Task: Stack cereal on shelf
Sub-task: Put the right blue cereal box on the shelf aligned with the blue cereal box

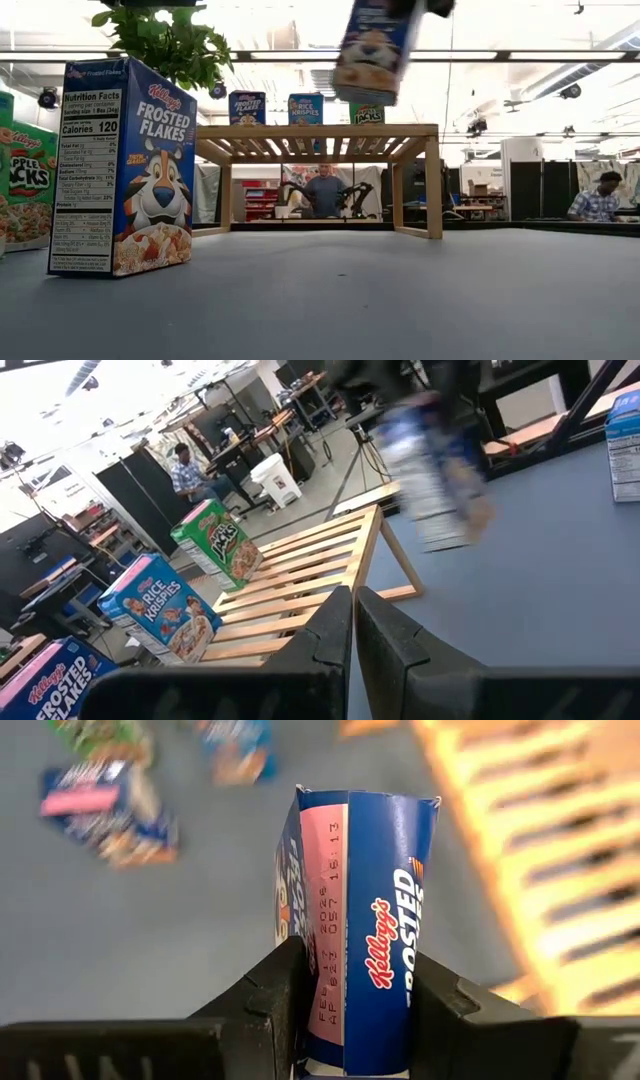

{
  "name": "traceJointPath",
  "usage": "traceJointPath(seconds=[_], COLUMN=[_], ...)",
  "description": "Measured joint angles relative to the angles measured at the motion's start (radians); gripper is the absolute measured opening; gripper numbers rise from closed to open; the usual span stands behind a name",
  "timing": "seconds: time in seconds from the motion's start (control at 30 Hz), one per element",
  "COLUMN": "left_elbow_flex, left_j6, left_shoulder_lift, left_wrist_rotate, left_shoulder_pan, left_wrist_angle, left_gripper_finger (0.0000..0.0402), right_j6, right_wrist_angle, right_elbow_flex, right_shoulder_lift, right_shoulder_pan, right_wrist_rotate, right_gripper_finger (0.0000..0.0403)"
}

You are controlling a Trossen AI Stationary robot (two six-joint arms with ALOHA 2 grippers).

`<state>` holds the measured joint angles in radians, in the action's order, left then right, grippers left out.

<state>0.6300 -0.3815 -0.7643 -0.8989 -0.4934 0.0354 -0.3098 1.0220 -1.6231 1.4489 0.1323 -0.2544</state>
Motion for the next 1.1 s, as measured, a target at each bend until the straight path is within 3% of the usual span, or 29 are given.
traceJointPath(seconds=[0.3,0.43,0.67,1.1], left_elbow_flex=[0.000,0.000,0.000,0.000], left_j6=[-0.020,-0.021,-0.022,-0.019], left_shoulder_lift=[0.001,0.001,0.001,0.000], left_wrist_rotate=[0.000,0.000,0.000,0.000], left_shoulder_pan=[0.000,0.000,0.000,0.000], left_wrist_angle=[0.000,0.000,0.002,0.004], left_gripper_finger=[0.0000,0.0000,0.0000,0.0000], right_j6=[0.450,0.559,0.651,0.689], right_wrist_angle=[-0.033,-0.033,-0.029,-0.032], right_elbow_flex=[-0.333,-0.497,-0.718,-0.721], right_shoulder_lift=[0.203,0.334,0.524,0.567], right_shoulder_pan=[-0.252,-0.344,-0.444,-0.478], right_wrist_rotate=[0.057,0.149,0.186,0.187], right_gripper_finger=[0.0118,0.0117,0.0121,0.0157])
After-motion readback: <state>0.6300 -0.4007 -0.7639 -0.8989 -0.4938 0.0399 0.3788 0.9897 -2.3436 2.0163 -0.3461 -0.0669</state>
